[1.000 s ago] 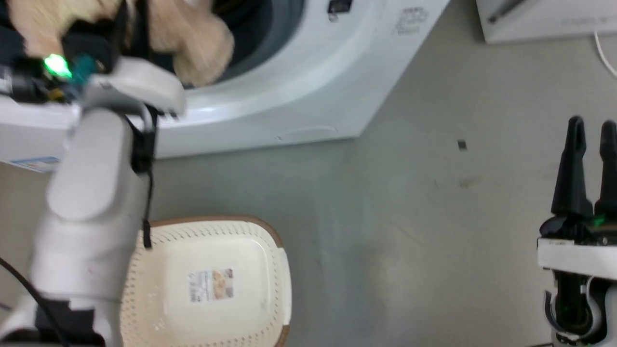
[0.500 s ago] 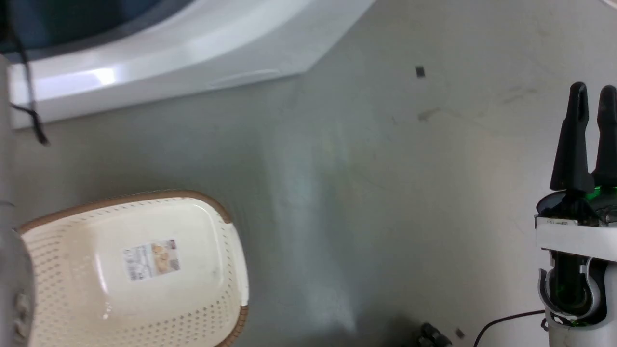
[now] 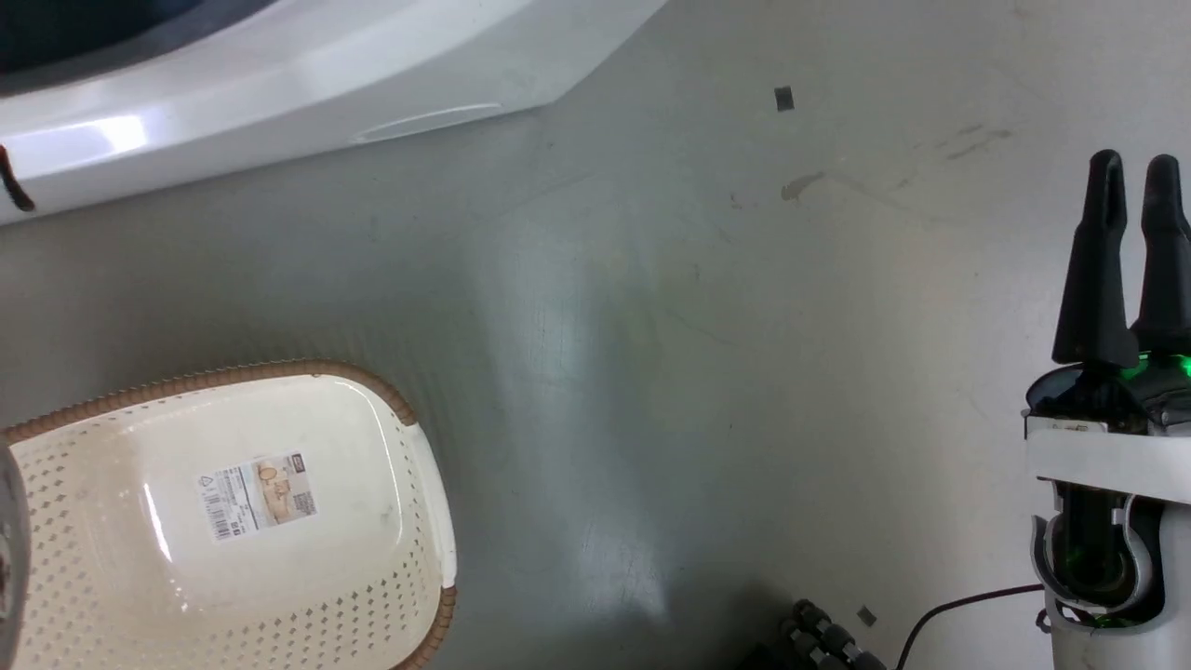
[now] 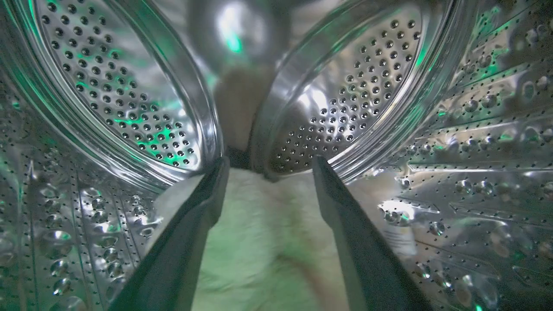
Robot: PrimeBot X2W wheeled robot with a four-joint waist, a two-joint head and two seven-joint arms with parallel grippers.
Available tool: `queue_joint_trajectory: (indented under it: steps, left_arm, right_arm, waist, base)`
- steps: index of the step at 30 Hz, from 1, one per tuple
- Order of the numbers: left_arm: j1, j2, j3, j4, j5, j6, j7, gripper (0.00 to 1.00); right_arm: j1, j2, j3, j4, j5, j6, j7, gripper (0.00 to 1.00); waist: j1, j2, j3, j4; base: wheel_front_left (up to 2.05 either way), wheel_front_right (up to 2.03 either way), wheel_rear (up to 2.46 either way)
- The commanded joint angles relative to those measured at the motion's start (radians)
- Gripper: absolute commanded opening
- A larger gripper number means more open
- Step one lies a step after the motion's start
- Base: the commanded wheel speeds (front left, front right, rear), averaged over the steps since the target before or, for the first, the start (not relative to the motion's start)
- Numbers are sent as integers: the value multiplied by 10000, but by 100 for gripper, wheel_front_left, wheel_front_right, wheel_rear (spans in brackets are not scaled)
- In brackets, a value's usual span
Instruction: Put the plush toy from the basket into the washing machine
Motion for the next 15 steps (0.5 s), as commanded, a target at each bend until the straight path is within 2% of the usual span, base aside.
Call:
queue_joint_trajectory:
  steps: [1,9,15]
  left_arm:
    - [249,-31,29,41,-38,22,-53,100]
    - [1497,-298,115,-79,-194,38,-53,100]
    - [3324,-737,293,-1153,-319,131,-53,100]
  right_arm:
    - [-205,-4,1,-14,-44,-7,-44,100]
    - [-64,-4,-97,74,-384,-7,-44,100]
    - [222,-4,-221,212,-779,-7,-44,100]
  waist:
    - [-2,0,-102,66]
    - [-2,0,-1014,532]
    - [-2,0,-1974,1187]
  base:
    - [0,0,0]
    - [0,0,0]
    - [0,0,0]
